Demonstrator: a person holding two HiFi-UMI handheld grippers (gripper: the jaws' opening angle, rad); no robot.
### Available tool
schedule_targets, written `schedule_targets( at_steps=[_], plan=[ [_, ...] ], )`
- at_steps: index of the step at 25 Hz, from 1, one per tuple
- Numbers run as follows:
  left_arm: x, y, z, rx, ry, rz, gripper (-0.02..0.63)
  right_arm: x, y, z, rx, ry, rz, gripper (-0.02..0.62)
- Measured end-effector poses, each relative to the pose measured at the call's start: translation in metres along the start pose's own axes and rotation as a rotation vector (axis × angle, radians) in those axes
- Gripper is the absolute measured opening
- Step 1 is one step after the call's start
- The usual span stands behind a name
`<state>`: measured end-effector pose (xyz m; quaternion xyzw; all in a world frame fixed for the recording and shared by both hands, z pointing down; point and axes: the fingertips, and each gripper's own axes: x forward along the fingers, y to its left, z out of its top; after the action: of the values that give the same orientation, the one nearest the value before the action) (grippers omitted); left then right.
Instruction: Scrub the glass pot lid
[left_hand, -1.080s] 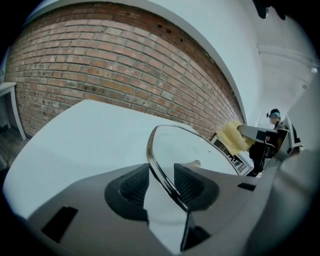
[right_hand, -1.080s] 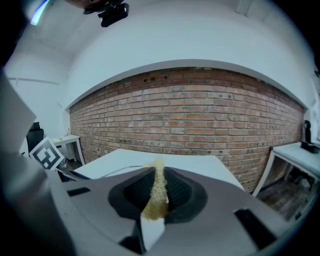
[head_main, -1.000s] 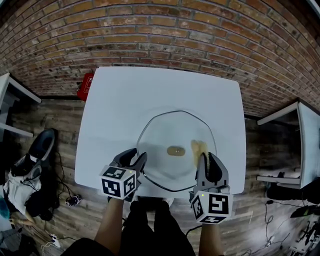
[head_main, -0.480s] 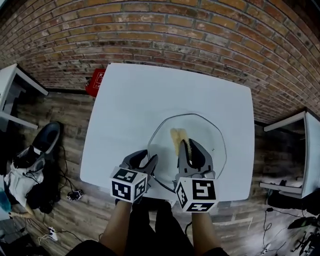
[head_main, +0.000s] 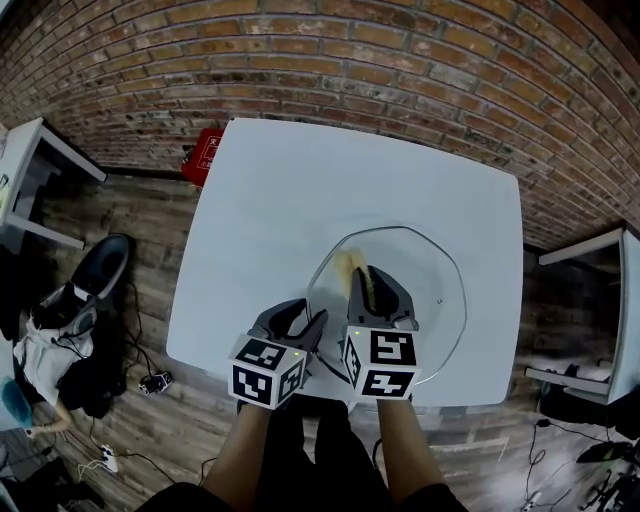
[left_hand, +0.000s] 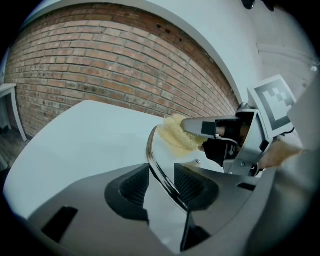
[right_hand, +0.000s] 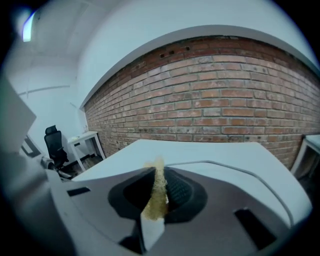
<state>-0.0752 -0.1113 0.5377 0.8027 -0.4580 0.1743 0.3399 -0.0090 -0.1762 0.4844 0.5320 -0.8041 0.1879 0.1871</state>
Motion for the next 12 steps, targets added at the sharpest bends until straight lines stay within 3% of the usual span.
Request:
schedule_targets(
  at_steps=[5,12],
  plan=[
    [0.000,0.001,0.000,0.012,0.008,0.009,0.160,0.000,-0.028,-0.011,-0.025,0.034,-0.074,0.055],
    [0.002,0.003,0.001,0.029,0.016,0.032,0.160,-0.025,-0.109,-0.017,-0.033,0.067,-0.259,0.055]
  ],
)
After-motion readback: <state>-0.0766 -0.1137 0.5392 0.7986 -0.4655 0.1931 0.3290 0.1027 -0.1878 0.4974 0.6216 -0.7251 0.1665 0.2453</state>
